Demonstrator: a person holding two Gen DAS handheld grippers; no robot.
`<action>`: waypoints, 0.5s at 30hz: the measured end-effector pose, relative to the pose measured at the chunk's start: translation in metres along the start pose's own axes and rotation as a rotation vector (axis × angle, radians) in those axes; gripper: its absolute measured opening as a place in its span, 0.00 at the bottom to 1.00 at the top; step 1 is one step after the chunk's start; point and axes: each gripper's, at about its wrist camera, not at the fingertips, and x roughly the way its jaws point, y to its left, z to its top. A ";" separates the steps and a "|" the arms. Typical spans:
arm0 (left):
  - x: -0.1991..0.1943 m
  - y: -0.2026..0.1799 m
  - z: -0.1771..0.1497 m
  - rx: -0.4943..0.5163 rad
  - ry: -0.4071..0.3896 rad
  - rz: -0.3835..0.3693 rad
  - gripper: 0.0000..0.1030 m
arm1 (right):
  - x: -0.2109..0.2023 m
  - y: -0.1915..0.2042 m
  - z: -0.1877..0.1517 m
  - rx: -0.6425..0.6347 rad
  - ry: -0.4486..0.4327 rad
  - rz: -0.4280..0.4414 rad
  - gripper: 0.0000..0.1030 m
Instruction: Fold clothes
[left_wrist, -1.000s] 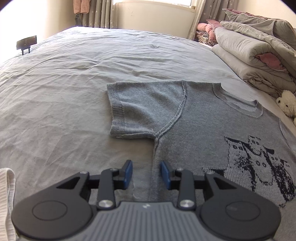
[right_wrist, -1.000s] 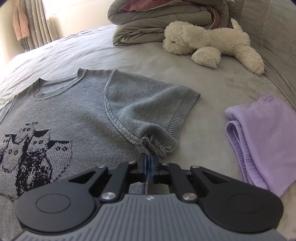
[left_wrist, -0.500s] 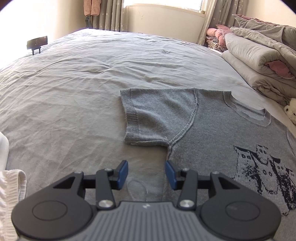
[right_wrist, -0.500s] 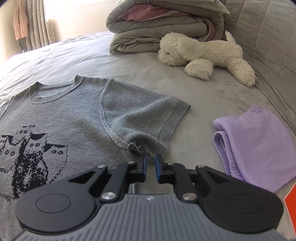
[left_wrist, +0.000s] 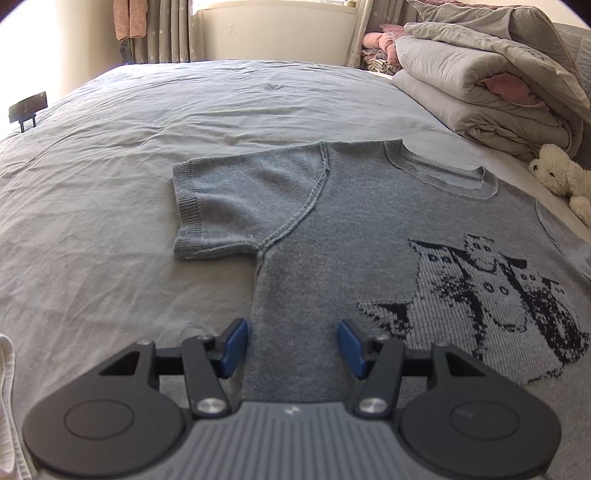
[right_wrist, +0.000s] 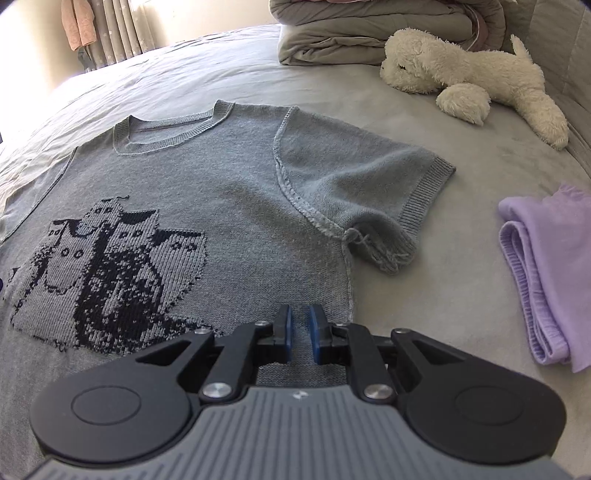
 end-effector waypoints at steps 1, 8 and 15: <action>0.000 0.000 0.000 0.005 -0.001 0.009 0.55 | -0.001 -0.002 0.000 0.001 0.001 -0.019 0.15; -0.001 0.002 0.000 0.009 -0.001 0.031 0.57 | -0.007 -0.018 -0.004 0.049 0.003 -0.053 0.06; -0.014 0.005 0.001 -0.032 0.010 0.009 0.57 | -0.025 -0.018 -0.011 0.050 -0.053 -0.078 0.26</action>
